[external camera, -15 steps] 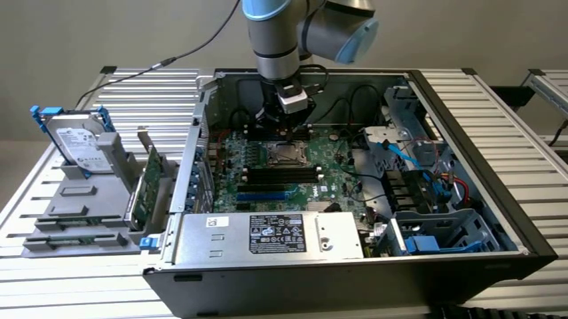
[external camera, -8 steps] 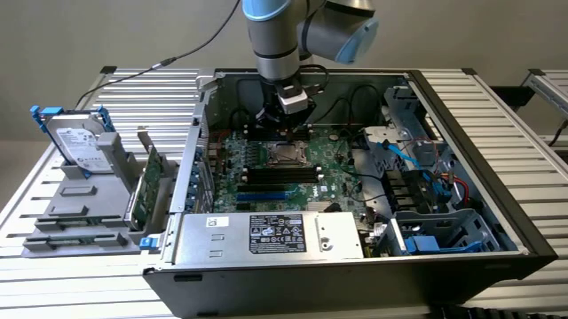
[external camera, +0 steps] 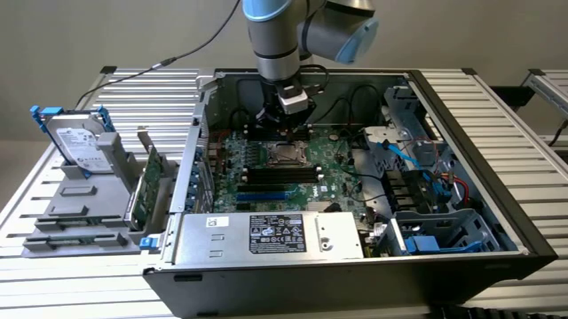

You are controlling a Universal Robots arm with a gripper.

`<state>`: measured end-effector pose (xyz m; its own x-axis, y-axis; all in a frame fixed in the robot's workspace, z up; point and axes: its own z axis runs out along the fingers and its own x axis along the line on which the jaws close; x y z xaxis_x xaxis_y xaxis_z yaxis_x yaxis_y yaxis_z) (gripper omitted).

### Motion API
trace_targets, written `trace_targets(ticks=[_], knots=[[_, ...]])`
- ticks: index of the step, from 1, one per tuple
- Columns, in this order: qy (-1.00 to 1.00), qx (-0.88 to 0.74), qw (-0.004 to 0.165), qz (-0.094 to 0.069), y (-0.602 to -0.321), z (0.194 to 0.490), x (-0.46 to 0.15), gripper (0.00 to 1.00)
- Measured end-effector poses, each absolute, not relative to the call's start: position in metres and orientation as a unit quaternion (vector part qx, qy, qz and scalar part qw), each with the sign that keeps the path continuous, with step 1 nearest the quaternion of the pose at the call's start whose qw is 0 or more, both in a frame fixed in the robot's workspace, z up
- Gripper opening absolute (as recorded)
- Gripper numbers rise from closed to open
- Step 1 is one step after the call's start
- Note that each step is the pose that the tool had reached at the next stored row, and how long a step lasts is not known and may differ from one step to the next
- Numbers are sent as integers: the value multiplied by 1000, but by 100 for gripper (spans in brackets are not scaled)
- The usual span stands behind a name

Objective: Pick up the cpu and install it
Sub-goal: 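Install the first cpu locking lever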

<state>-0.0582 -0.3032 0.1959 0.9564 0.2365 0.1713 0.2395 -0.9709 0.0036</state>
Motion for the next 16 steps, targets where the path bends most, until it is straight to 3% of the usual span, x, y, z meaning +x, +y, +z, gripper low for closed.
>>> trace_targets(ticks=[16], knots=[[-123, -989, 9, -86, -303, 196, -53, 11]])
